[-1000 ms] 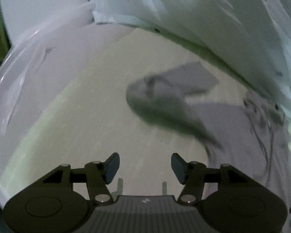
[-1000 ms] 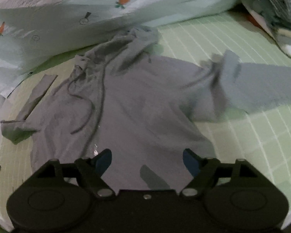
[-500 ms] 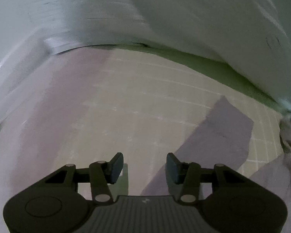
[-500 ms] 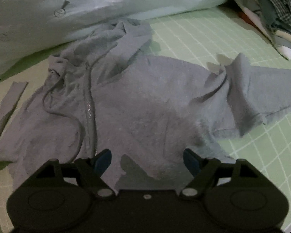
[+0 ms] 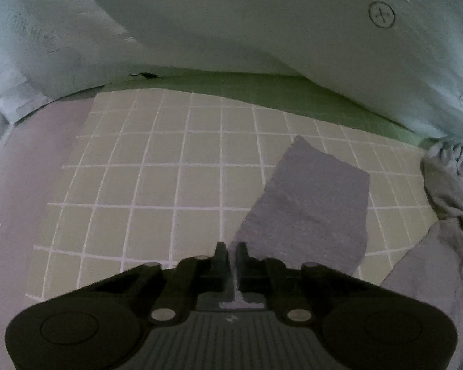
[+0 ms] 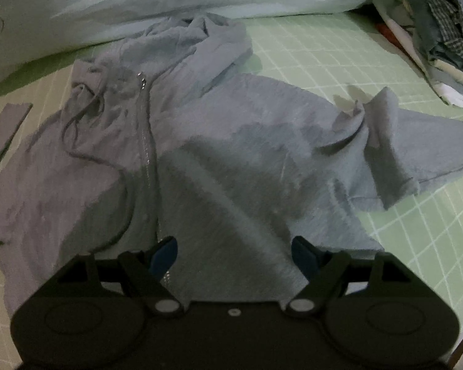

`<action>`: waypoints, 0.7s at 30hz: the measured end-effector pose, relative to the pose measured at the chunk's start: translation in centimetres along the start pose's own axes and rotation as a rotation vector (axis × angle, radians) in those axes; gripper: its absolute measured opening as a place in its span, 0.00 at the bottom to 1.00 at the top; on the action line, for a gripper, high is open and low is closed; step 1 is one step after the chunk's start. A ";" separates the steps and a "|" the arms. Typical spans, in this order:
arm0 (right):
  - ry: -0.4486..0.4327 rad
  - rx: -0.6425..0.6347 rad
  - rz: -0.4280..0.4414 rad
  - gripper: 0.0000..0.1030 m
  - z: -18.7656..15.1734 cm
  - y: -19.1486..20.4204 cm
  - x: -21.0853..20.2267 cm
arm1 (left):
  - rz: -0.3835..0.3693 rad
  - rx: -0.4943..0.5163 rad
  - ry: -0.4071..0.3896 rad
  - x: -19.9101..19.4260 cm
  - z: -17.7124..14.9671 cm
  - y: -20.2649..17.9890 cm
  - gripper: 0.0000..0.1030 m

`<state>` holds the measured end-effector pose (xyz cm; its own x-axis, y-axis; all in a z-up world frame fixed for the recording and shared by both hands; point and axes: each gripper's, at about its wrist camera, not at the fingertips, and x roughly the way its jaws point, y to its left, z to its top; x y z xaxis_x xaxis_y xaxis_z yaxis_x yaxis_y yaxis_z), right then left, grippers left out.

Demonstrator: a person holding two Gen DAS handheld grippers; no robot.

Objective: Fold clothes

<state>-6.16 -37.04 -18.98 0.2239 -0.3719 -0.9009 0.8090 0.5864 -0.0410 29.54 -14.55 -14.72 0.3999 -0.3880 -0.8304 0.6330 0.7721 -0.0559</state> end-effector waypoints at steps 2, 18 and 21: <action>0.006 0.000 -0.004 0.79 0.0 0.3 0.1 | 0.050 -0.028 -0.046 -0.8 -0.4 0.9 0.02; 0.008 -0.061 -0.025 0.82 0.7 2.6 1.1 | 0.447 -0.620 -0.031 -9.6 -11.7 15.5 0.08; 0.009 -0.067 -0.035 0.82 0.8 2.7 1.1 | 0.457 -0.649 -0.045 -9.6 -11.8 15.7 0.18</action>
<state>-3.31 -36.42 -19.74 0.1909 -0.3864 -0.9024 0.7781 0.6200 -0.1009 27.78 7.20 -14.18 0.5624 0.0290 -0.8263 -0.1075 0.9935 -0.0383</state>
